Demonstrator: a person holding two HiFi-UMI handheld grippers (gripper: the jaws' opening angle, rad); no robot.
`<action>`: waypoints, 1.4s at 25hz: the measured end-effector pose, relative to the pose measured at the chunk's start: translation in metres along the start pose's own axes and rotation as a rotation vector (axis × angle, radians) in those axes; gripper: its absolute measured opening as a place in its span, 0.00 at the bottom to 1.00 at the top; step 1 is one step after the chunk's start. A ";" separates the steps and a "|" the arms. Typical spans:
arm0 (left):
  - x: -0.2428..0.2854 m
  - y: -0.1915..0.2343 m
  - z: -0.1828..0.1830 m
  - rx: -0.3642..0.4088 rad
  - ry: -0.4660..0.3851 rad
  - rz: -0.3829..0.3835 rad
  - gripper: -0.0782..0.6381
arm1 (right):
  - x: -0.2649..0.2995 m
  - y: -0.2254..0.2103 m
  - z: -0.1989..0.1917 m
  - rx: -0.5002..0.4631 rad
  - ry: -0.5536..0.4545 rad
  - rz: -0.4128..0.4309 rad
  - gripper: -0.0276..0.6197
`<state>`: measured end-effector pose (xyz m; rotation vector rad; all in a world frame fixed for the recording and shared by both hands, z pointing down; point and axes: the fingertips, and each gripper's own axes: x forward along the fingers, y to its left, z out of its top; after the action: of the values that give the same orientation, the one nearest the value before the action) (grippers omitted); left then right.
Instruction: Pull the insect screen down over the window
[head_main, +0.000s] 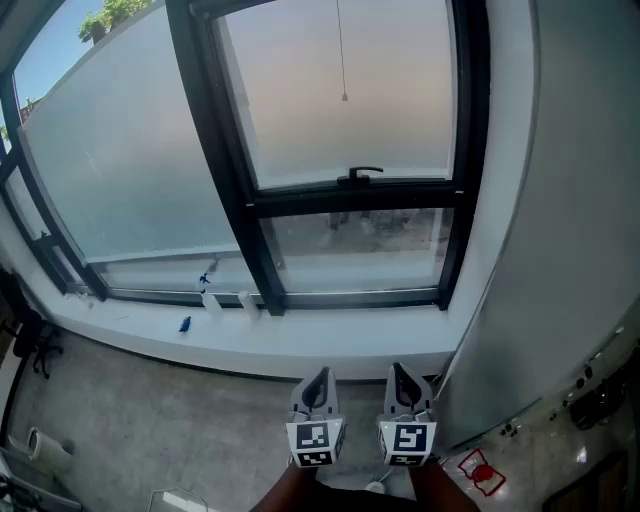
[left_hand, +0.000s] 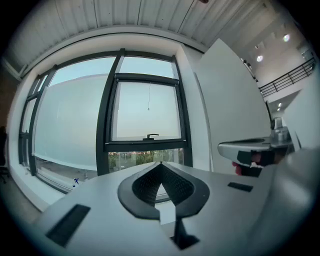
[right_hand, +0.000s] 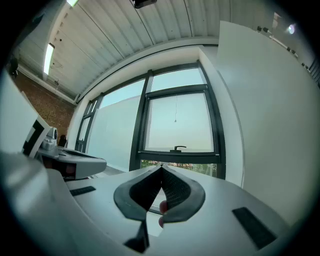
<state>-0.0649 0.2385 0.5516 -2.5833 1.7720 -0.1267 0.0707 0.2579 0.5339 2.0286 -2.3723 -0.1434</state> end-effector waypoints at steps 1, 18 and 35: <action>0.000 -0.001 0.000 0.000 -0.001 -0.002 0.11 | -0.001 0.000 0.000 -0.003 0.005 -0.001 0.05; 0.005 -0.009 -0.001 -0.005 0.005 -0.020 0.11 | 0.000 -0.007 -0.010 0.029 0.008 -0.010 0.05; 0.015 -0.017 0.002 0.003 0.003 -0.015 0.11 | 0.011 -0.015 -0.006 0.018 0.000 0.019 0.05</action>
<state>-0.0438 0.2305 0.5511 -2.5956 1.7522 -0.1331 0.0841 0.2439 0.5379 2.0129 -2.4016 -0.1220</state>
